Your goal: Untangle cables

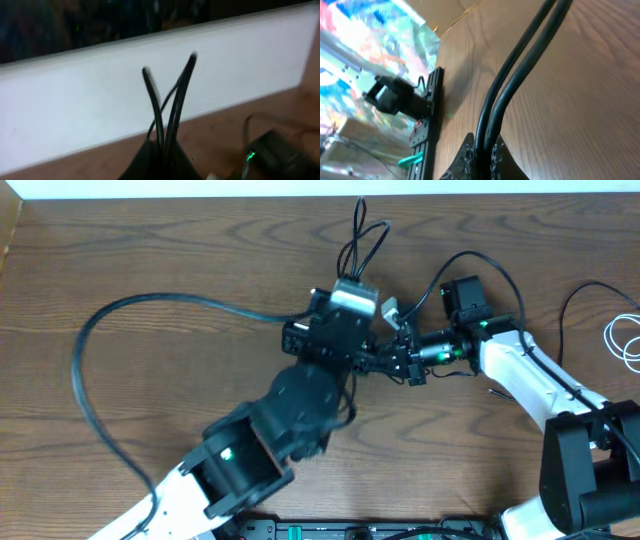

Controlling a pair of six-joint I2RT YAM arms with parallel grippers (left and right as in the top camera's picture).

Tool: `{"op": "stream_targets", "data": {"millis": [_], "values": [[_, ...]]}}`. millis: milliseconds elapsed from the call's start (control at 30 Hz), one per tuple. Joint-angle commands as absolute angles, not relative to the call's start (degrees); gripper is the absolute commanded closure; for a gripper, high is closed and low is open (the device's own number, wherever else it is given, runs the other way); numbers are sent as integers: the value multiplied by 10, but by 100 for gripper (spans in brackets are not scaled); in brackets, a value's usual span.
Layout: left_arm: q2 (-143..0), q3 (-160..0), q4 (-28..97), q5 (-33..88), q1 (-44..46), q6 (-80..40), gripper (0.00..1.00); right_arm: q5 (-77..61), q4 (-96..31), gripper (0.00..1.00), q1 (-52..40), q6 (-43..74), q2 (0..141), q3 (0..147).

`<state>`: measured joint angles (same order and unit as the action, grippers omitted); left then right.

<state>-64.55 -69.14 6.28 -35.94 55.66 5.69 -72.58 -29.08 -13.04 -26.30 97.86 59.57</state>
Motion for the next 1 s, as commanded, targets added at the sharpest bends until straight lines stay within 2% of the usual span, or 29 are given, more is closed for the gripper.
{"op": "stream_targets", "data": {"millis": [0,267,633,833,967], "values": [[-670,-697,96,-363,527,-13,92,-745,-289,99,-108,-216,975,596],[-762,-696,182,-270,475,-90,92,-703,-291,99,-61,-162,975,595],[-885,-696,215,-65,423,-215,92,-633,-291,99,-57,-136,975,595],[-912,-696,237,104,366,-243,92,-519,-289,99,-57,-72,975,595],[-916,-696,243,210,319,-244,92,-500,-289,99,-57,-62,975,595]]}}
